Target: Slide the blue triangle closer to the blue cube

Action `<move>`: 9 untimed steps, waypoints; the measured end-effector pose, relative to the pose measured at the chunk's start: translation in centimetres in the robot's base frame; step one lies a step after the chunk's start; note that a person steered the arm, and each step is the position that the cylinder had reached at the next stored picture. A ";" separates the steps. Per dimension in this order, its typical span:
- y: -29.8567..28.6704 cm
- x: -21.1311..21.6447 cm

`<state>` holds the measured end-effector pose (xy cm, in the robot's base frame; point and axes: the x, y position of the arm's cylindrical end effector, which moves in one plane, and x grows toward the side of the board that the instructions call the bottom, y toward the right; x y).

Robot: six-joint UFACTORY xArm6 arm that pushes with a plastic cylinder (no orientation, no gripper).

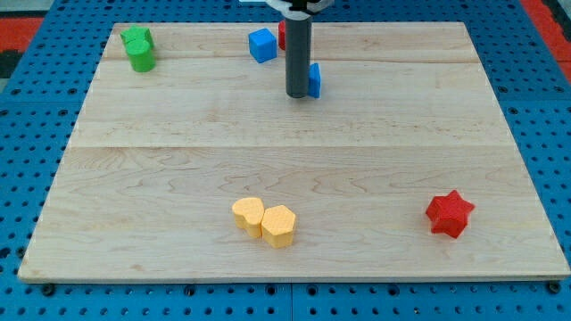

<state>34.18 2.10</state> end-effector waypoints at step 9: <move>4.5 -0.1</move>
